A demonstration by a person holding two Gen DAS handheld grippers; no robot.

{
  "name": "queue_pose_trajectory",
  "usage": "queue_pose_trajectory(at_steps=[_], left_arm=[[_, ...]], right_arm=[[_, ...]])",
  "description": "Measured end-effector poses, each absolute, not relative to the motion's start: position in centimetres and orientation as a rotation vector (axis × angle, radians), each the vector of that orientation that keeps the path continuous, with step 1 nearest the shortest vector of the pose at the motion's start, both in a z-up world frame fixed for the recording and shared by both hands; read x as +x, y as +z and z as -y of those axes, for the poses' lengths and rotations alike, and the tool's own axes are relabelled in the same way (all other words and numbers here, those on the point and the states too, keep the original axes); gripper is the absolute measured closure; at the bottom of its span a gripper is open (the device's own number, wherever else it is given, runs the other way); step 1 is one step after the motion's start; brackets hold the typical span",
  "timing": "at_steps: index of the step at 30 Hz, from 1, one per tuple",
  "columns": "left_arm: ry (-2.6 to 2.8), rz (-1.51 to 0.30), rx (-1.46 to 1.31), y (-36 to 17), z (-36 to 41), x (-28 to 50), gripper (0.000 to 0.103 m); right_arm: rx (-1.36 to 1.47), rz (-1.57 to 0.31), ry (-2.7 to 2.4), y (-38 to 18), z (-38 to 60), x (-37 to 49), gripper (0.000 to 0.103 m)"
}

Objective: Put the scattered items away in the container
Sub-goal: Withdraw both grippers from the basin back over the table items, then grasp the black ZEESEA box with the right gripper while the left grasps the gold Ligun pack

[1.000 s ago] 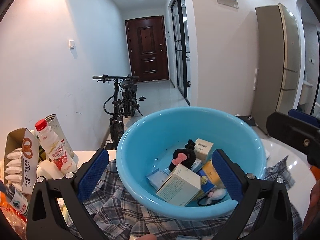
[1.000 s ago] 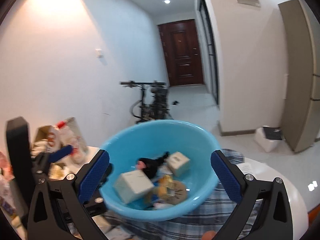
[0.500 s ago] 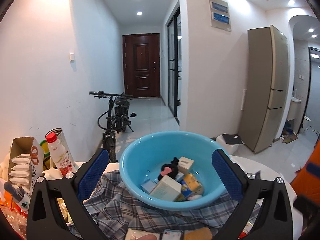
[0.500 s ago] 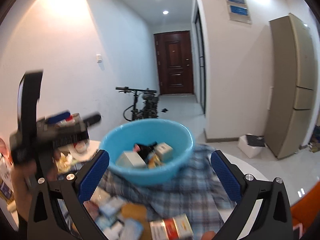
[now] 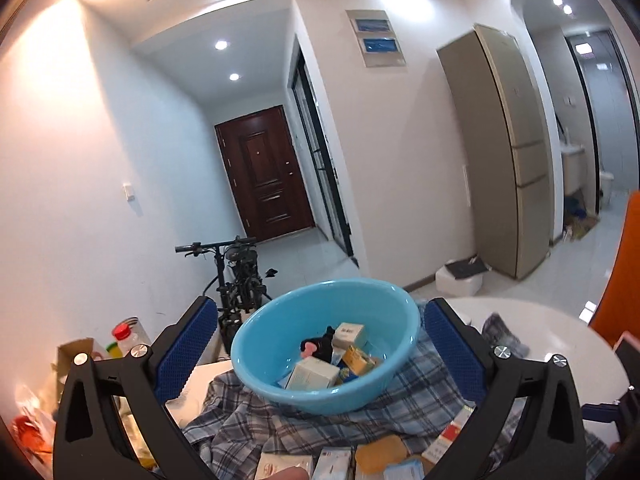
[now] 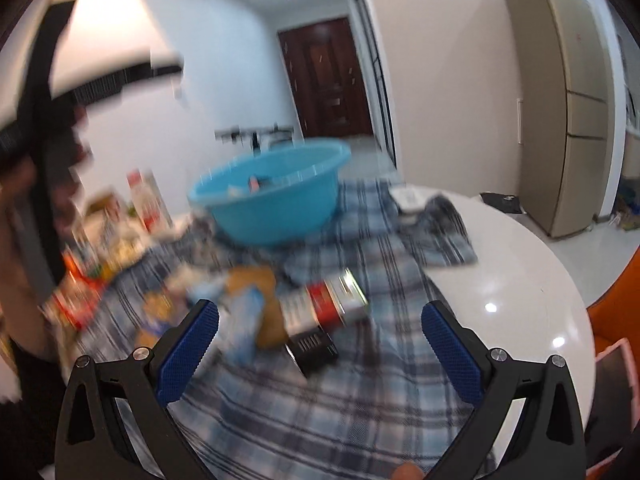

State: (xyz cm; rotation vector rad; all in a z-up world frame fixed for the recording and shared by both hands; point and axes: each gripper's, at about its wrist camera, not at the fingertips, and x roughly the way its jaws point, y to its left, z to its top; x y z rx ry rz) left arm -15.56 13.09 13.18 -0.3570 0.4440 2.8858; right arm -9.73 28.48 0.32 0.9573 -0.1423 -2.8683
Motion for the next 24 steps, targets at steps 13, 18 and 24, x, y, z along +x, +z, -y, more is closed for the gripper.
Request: queue_pose_trajectory(at_steps=[13,18,24], left_arm=[[2.944,-0.269,-0.805,4.4,-5.0,-11.0,0.000],[2.927,-0.142,-0.941,0.7,-2.8,-10.1,0.000],[2.895,-0.065,-1.033,-1.6,-2.2,-9.9,0.000]], right_arm=[[1.180,-0.217,-2.559,-5.8,-25.7,-14.5,0.000],[1.207,-0.307,-2.535,-6.8,-24.8,-15.5,0.003],[1.245,-0.264,-2.470,-7.5,-24.3,-16.3,0.021]])
